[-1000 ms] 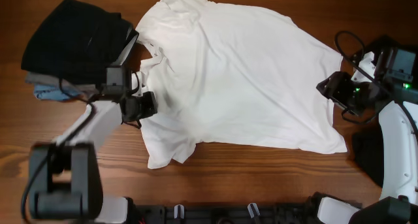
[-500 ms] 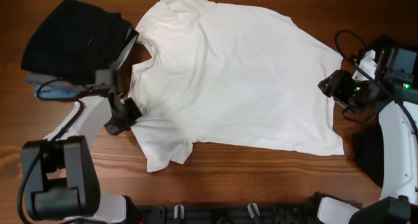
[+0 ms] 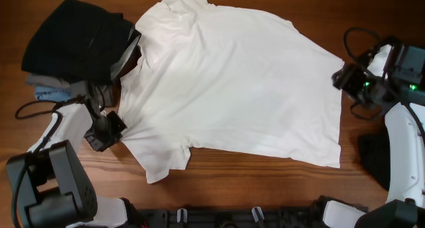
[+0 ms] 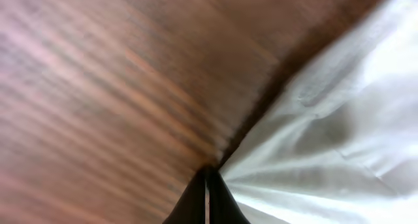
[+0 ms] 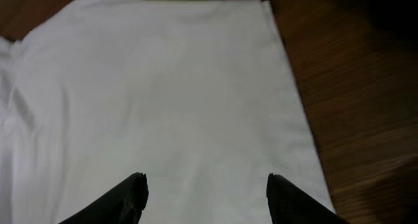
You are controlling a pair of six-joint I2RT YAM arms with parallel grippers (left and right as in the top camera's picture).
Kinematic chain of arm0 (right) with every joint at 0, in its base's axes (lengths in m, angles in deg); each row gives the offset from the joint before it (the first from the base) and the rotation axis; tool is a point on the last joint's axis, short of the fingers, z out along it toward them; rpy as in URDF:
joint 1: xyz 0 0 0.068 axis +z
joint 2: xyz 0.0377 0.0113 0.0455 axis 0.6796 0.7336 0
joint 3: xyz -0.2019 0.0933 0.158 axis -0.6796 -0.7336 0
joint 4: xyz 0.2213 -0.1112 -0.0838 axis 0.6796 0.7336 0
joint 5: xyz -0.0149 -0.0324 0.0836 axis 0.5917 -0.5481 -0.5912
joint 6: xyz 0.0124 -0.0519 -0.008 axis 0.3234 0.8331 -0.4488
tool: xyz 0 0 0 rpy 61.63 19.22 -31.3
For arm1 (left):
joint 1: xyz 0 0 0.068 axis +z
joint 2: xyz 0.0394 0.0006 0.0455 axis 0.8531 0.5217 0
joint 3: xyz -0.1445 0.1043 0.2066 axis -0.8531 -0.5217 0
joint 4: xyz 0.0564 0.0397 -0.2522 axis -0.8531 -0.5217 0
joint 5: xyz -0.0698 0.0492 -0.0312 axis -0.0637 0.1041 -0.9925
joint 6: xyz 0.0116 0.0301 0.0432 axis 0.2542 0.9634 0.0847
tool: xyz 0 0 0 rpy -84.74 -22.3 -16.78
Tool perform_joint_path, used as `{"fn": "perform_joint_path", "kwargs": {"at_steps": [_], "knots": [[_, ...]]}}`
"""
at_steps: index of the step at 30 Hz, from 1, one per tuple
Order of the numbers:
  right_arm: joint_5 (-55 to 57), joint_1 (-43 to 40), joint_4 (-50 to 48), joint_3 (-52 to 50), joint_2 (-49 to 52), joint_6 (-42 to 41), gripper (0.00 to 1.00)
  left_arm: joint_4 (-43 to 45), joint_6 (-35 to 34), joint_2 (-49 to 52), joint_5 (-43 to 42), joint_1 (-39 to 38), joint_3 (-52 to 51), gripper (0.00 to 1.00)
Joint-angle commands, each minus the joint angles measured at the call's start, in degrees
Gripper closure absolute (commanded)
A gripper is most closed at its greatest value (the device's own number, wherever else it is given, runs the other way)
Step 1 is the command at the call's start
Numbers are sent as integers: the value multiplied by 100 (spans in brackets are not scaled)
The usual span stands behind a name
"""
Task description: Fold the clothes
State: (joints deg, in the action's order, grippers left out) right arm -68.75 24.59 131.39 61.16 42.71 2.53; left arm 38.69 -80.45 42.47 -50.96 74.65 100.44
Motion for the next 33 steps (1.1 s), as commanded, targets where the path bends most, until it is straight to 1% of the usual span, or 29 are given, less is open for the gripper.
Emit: {"fn": "perform_joint_path", "kwargs": {"at_steps": [1, 3, 4, 5, 6, 7, 9, 12, 16, 21, 25, 27, 29, 31, 33], "knots": [[1156, -42, -643, -98, 542, -278, 33, 299, 879, -337, -1069, -186, 24, 88], [824, -79, -1152, -98, 942, 101, 28, 337, 1071, -623, -1128, -332, 109, 84], [599, -81, -1412, -98, 1156, 302, 26, 356, 1167, -767, -1130, -400, 131, 74], [369, -81, -1650, -96, 1388, 452, 24, 393, 1174, -901, -1121, -470, 133, 67], [188, -81, -1851, -96, 1609, 544, 24, 422, 1172, -1012, -1110, -533, 133, 61], [149, -81, -2015, -96, 1821, 551, 23, 455, 1172, -1091, -1110, -608, 133, 58], [155, -81, -2243, -96, 2142, 579, 23, 496, 1174, -1137, -1108, -756, 133, 55], [153, -83, -2651, -96, 2562, 710, 23, 492, 1174, -1095, -1110, -962, 122, 57], [153, -83, -3224, -96, 2955, 870, 20, 529, 1174, -1029, -1084, -1150, 122, 55], [153, -83, -3842, -96, 3375, 1276, 19, 634, 1174, -953, -1043, -1182, 120, 54], [149, -83, -4135, -96, 3606, 1384, 19, 643, 1174, -940, -970, -1182, 118, 55], [-15, -83, -4256, -96, 3665, 1397, 21, 640, 1172, -940, -938, -1182, 118, 56], [-402, -83, -4352, -96, 3689, 1419, 26, 634, 1172, -940, -935, -1182, 118, 57], [-752, -83, -4448, -96, 3696, 1405, 40, 640, 1172, -940, -935, -1182, 118, 57], [-763, -79, -4472, -96, 3696, 1344, 49, 658, 1172, -940, -935, -1182, 118, 58]]}}
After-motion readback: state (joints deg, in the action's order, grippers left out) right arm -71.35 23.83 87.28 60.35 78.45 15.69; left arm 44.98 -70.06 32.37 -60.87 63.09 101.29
